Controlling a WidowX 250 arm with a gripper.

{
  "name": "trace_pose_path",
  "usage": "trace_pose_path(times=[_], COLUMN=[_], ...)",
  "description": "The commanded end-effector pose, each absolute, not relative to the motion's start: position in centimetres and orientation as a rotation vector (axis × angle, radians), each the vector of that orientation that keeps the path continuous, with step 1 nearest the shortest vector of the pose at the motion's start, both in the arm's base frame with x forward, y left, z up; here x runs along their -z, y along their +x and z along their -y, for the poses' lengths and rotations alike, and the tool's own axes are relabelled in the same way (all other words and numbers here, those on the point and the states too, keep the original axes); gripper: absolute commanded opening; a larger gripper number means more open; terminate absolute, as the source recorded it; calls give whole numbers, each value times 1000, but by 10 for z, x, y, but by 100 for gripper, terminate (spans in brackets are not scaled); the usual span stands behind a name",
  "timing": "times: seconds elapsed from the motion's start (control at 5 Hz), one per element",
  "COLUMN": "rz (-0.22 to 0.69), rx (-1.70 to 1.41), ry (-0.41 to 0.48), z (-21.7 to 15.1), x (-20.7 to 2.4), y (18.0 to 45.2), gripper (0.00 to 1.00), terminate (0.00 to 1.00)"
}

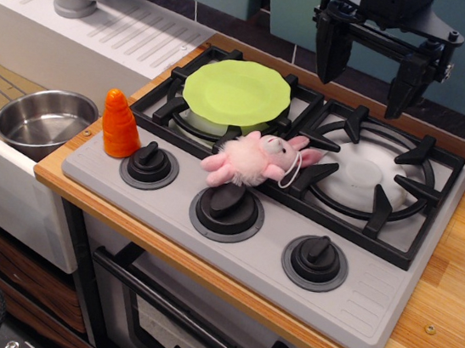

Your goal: End effector reaching stuffedrabbit

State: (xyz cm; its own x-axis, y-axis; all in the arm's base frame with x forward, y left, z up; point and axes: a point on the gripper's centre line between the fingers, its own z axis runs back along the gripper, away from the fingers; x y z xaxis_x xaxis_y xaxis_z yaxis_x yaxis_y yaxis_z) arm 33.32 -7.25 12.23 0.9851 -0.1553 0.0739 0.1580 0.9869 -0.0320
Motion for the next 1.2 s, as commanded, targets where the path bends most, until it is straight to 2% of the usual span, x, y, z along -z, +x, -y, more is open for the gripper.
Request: trace_pose_path(times=[0.0,0.6,0.8,1.0], rz=[71,192,200,203], rx=[158,243,237,228], ry=[-38,7,23,19], z=[73,12,-2,2], x=[-122,-100,-95,-73], y=[333,323,319,314], gripper=[100,100,100,100], terminate=[0,0,0,0])
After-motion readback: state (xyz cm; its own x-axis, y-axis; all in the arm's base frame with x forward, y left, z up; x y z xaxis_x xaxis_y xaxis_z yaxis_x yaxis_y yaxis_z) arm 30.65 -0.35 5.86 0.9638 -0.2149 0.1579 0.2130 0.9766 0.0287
